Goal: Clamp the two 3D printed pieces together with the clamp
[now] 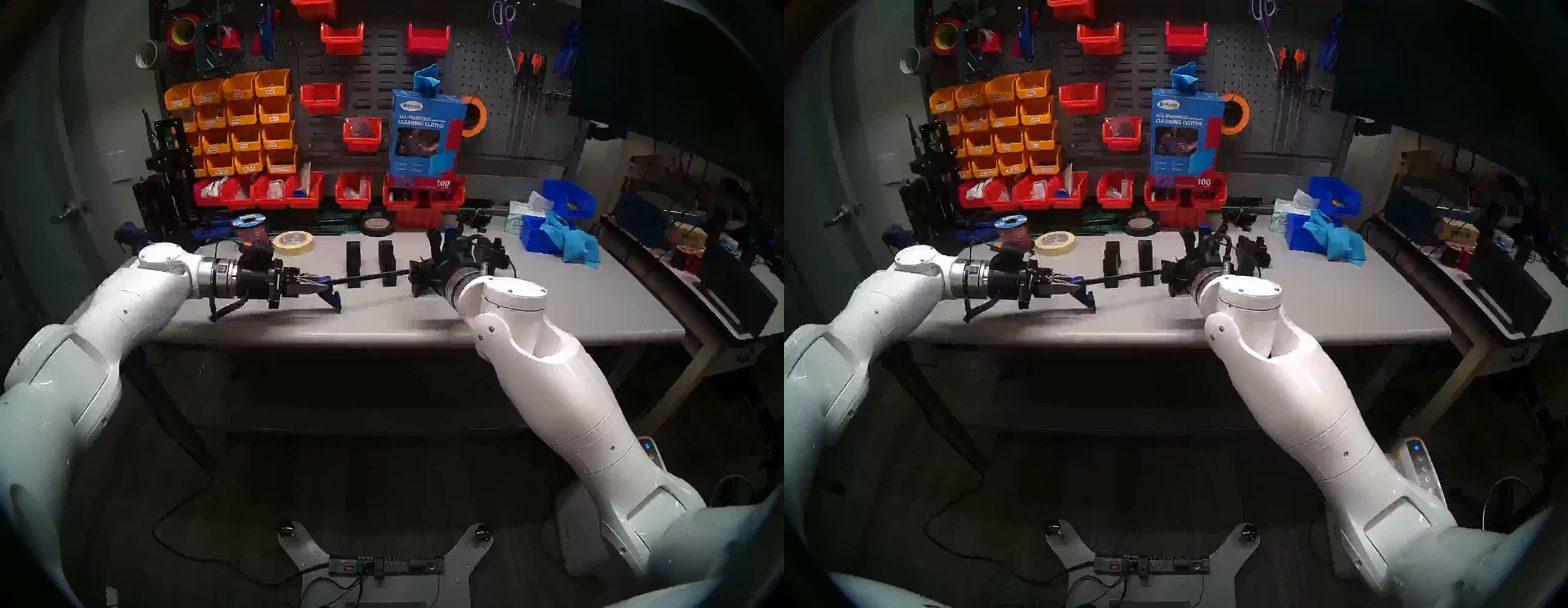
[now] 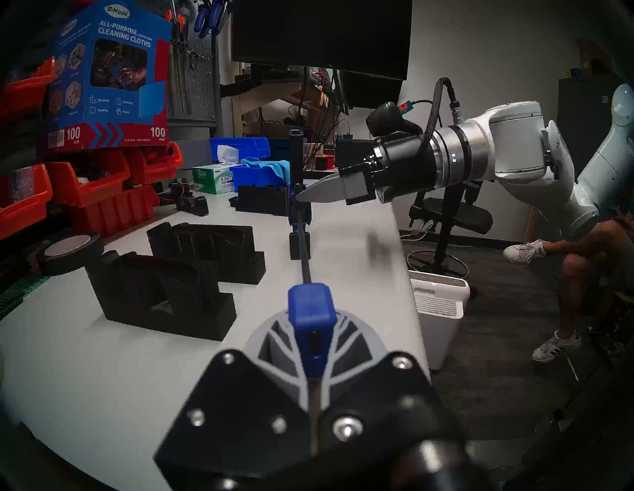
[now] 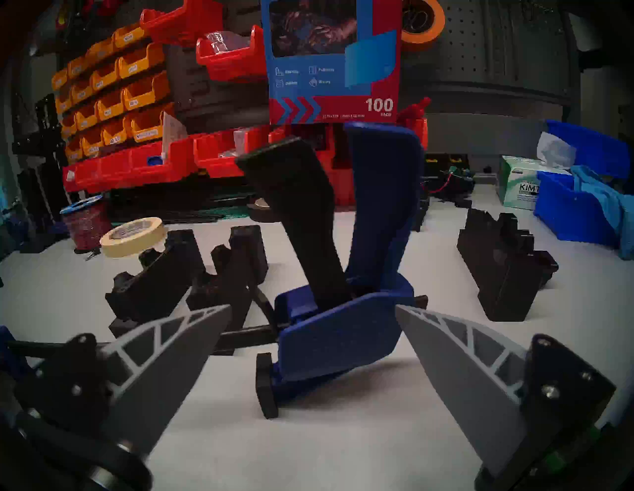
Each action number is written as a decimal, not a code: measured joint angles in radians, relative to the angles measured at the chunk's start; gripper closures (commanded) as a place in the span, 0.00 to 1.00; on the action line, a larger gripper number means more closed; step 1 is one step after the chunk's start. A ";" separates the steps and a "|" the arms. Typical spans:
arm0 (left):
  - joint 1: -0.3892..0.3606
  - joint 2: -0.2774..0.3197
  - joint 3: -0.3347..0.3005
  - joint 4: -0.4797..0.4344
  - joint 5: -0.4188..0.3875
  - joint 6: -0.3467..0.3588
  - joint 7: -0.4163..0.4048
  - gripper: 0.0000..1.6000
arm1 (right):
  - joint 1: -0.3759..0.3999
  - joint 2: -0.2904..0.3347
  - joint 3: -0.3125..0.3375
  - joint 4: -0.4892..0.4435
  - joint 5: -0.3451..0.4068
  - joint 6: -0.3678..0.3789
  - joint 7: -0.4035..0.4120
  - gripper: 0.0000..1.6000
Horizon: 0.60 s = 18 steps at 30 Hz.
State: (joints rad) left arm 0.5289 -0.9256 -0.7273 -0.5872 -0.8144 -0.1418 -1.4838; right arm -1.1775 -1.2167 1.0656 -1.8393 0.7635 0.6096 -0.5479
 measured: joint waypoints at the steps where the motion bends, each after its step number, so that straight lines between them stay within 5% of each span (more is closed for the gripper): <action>1: 0.000 0.000 0.000 0.000 0.000 0.000 0.000 1.00 | 0.000 0.002 0.001 -0.002 0.000 0.000 0.001 0.00; 18: 0.000 0.000 0.000 0.000 -0.001 0.000 0.000 1.00 | 0.042 0.028 -0.020 0.060 -0.018 -0.011 0.074 0.00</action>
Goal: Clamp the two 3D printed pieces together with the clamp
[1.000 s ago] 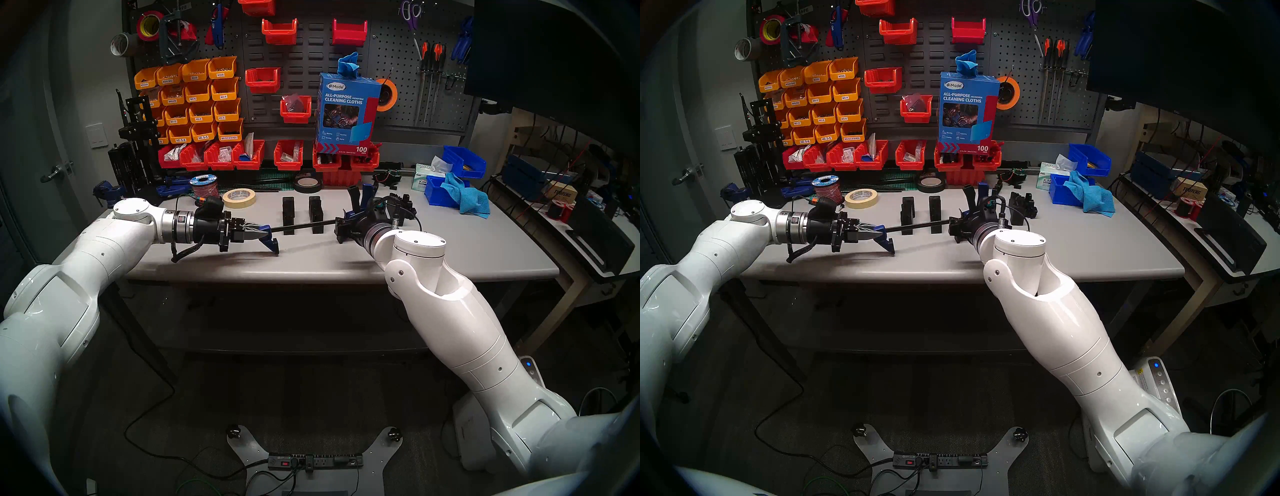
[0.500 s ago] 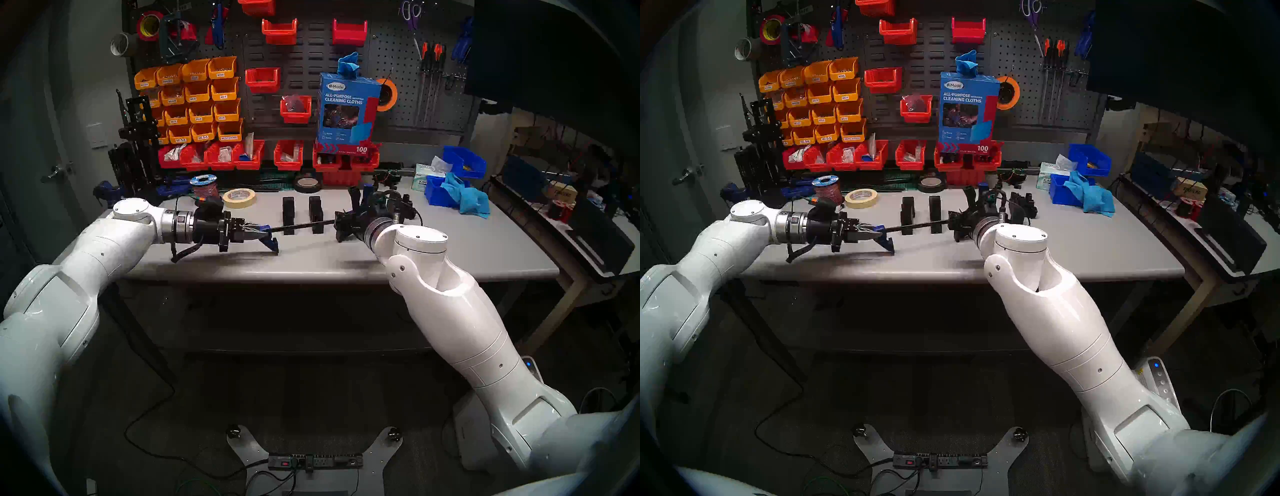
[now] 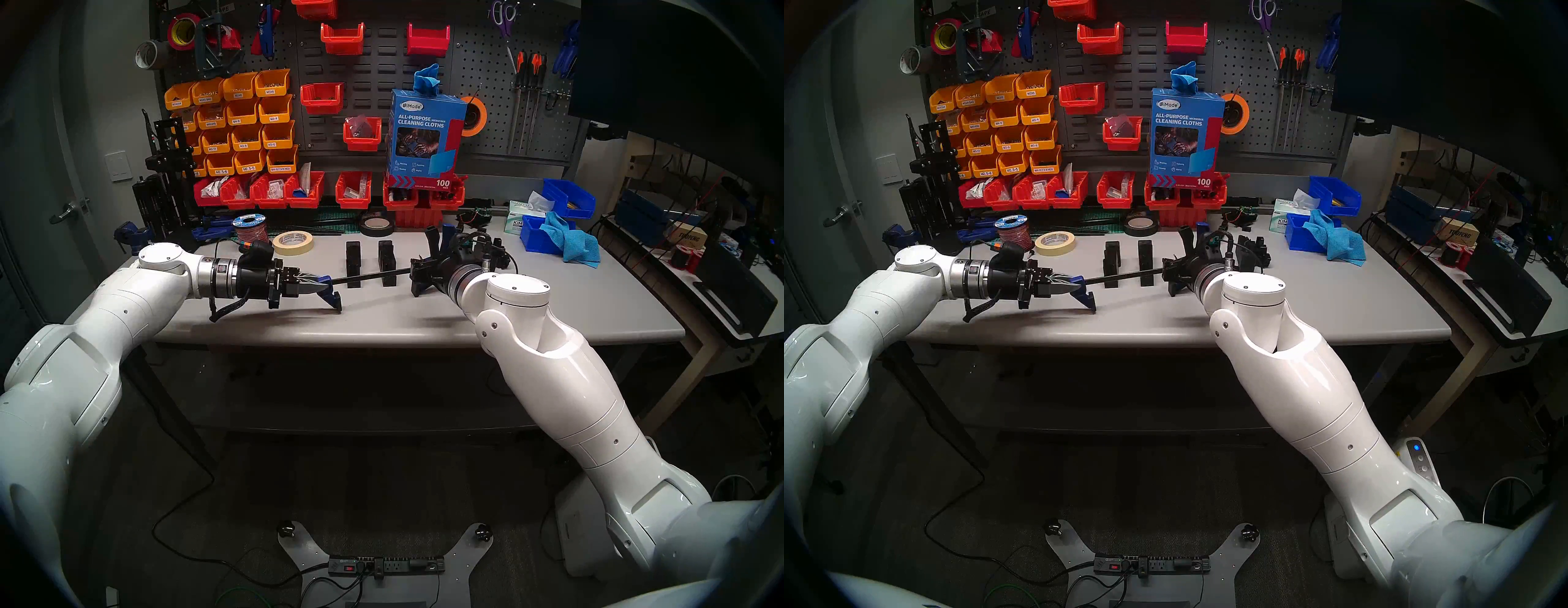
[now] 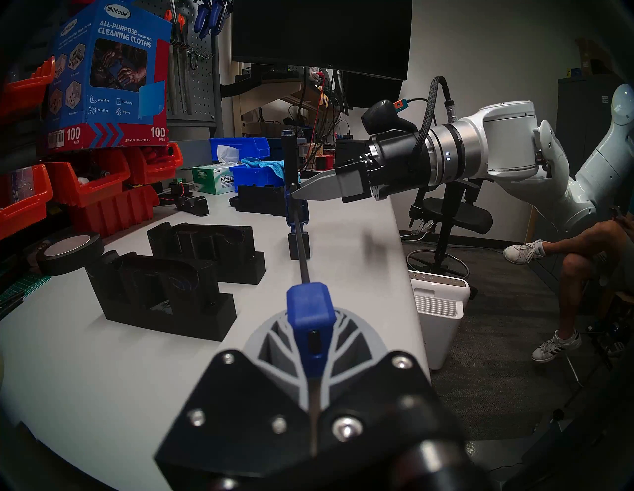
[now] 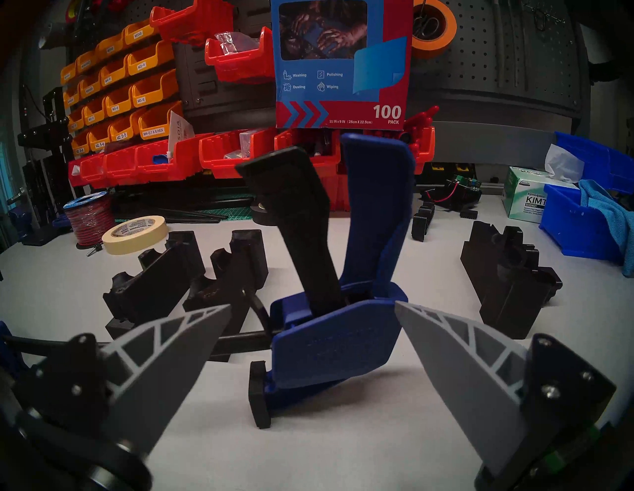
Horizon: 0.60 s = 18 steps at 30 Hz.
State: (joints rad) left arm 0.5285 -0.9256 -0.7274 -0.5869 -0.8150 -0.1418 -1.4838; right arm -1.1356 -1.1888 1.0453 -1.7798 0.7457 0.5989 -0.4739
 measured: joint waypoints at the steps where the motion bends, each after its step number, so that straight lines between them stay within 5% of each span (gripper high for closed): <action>1: 0.000 0.000 0.000 0.000 0.000 0.000 0.000 1.00 | 0.006 0.001 -0.004 0.009 -0.003 -0.002 0.006 0.00; 18: 0.001 0.001 0.000 0.000 0.001 0.000 0.000 1.00 | 0.044 0.006 -0.013 0.027 -0.016 -0.008 0.039 0.00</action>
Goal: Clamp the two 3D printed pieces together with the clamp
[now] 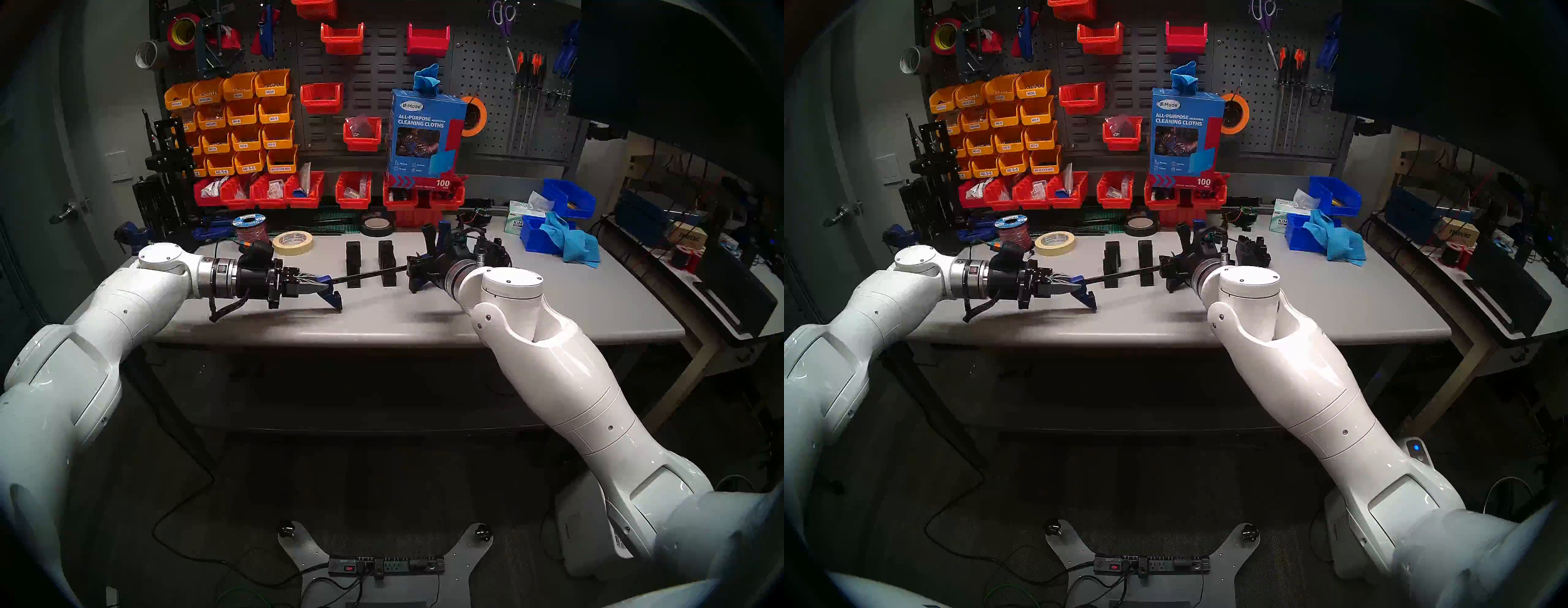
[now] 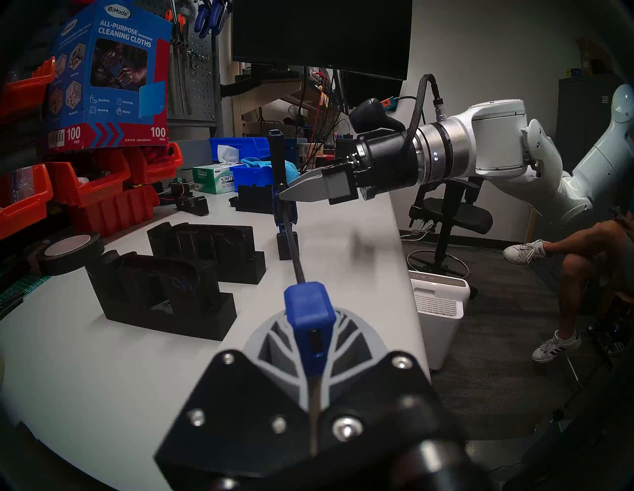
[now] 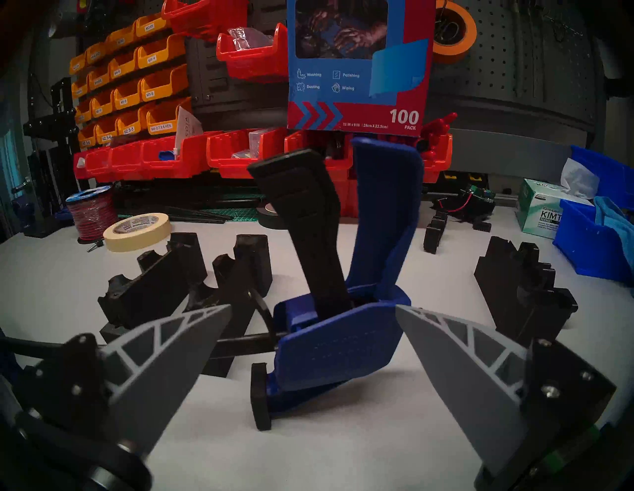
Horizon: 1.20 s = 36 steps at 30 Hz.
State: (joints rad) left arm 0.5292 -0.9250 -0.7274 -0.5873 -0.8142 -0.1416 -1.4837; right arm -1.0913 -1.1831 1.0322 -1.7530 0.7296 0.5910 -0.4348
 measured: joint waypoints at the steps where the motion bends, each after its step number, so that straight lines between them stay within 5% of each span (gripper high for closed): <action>1: 0.000 0.000 0.000 0.000 0.000 0.000 0.000 1.00 | 0.000 0.001 0.001 -0.002 0.000 0.000 0.000 0.00; 23: 0.000 0.000 0.000 0.001 0.000 -0.001 0.000 1.00 | 0.015 0.016 0.013 -0.023 -0.007 0.023 0.008 0.00; 36: 0.000 0.000 0.000 0.002 0.000 -0.001 0.000 1.00 | 0.022 -0.002 -0.017 0.045 -0.020 -0.015 0.029 0.00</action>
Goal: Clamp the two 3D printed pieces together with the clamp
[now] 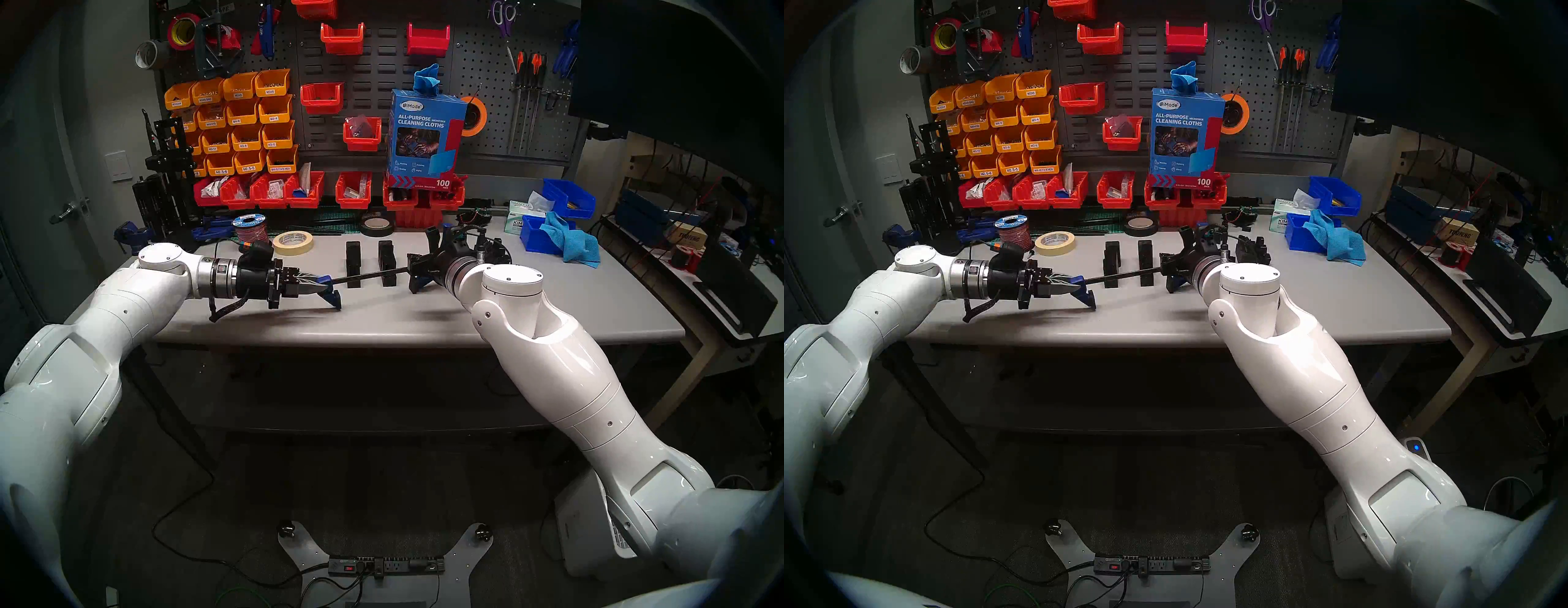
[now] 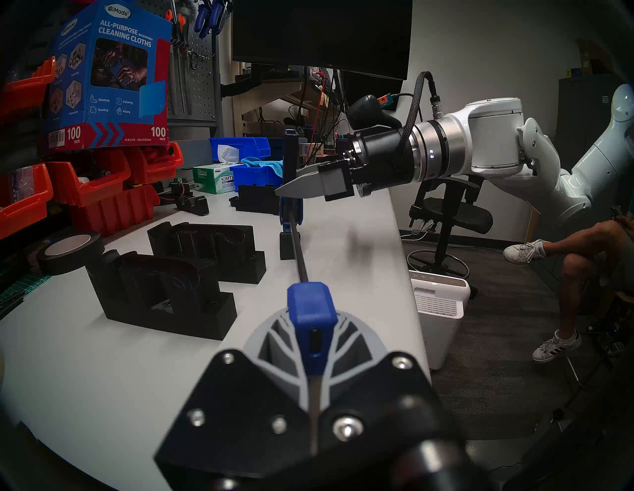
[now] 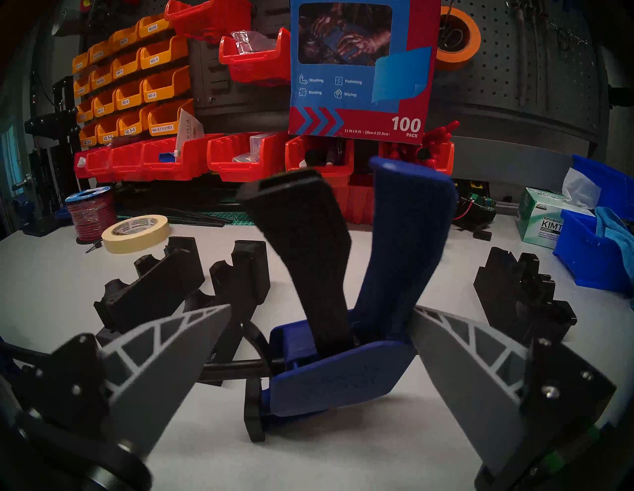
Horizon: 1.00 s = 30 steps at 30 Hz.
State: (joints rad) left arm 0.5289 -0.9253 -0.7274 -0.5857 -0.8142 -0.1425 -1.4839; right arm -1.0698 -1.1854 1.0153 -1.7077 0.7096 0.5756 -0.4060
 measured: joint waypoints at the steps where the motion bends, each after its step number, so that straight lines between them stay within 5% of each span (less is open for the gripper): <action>1: 0.000 0.000 0.000 0.000 0.000 0.000 0.000 1.00 | 0.003 0.000 -0.001 0.004 -0.001 -0.003 0.003 0.00; 30: 0.000 0.000 0.000 0.000 0.000 0.000 0.000 1.00 | 0.006 0.018 -0.002 0.003 -0.024 -0.018 0.000 0.00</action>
State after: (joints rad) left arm 0.5289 -0.9253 -0.7274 -0.5855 -0.8142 -0.1425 -1.4839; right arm -1.0639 -1.1670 1.0130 -1.7049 0.6858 0.5571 -0.4059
